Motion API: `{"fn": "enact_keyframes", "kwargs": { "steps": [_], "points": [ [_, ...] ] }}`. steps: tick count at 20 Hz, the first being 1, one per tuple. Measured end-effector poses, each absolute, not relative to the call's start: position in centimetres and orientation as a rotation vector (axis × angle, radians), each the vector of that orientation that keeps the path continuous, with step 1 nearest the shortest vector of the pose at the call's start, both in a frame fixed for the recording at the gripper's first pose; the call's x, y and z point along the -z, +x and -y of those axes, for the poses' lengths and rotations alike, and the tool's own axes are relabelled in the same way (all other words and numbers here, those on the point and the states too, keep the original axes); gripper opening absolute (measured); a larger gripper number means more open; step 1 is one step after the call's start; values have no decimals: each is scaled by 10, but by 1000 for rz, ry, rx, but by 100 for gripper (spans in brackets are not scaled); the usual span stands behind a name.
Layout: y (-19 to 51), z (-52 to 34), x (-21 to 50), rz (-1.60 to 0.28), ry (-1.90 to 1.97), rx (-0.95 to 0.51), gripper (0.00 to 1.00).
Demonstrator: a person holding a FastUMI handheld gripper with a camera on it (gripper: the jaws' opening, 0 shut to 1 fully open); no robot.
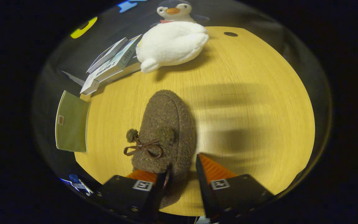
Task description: Open the storage box then place both shoes into the box .Put the left shoe in first, then the right shoe, with the right side of both shoes facing outward in a uniform manner.
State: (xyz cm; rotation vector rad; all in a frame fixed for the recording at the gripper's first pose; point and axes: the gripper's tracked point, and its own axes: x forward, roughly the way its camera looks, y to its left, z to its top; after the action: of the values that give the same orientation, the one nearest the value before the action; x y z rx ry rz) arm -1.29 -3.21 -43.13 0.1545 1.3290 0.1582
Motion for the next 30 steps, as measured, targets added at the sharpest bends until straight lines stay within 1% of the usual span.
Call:
{"fn": "enact_keyframes", "kwargs": {
  "steps": [2,3,4,7,10,18,27,30],
  "points": [
    [-10,41,429,-1337,134,-131,16],
    [-11,42,425,-1338,130,-130,8],
    [-12,38,419,-1350,138,-150,3],
    [-7,15,394,-1356,205,-195,3],
    [5,-12,365,-1322,200,-234,3],
    [17,-118,298,-1287,144,-370,3],
    [26,-259,266,-1292,100,-538,3],
    [31,-295,263,-1286,64,-564,3]
  ]
}}
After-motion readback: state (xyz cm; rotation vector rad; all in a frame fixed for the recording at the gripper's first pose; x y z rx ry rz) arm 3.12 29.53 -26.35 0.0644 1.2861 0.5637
